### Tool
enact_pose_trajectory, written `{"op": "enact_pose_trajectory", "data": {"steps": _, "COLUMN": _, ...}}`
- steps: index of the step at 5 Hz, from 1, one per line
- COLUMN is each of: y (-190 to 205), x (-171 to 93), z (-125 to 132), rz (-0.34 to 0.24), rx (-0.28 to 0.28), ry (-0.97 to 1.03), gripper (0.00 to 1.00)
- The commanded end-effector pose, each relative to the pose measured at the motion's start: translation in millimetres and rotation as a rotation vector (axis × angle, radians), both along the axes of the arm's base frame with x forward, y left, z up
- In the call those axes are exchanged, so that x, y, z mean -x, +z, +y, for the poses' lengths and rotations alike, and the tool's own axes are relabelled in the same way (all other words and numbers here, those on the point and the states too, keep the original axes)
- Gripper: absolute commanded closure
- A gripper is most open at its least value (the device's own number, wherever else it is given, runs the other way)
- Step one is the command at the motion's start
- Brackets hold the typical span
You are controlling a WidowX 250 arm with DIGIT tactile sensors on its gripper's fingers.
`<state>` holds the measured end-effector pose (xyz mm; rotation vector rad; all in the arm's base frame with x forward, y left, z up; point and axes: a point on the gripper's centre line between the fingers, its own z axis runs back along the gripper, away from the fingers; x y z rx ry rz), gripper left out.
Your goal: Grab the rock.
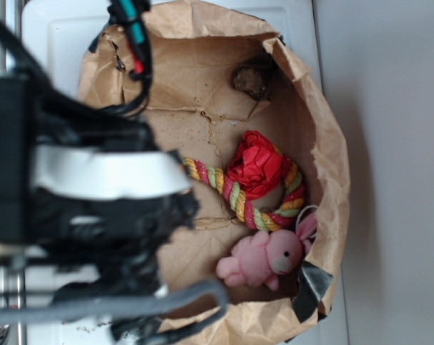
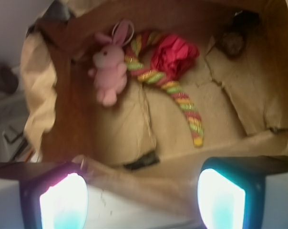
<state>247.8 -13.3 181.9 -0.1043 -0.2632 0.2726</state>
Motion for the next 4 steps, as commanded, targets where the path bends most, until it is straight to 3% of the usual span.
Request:
{"op": "enact_pose_trajectory", "data": {"steps": 1, "y": -12, "x": -33, "z": 32, "rz": -0.062, "rx": -0.05, "ry": 0.115, "gripper": 0.0}}
{"op": "enact_pose_trajectory", "data": {"steps": 2, "y": -23, "x": -52, "z": 50, "rz": -0.059, "rx": -0.063, "ry": 0.179, "gripper": 0.0}}
{"op": "enact_pose_trajectory", "data": {"steps": 4, "y": -23, "x": -52, "z": 50, "rz": -0.059, "rx": -0.063, "ry": 0.179, "gripper": 0.0}}
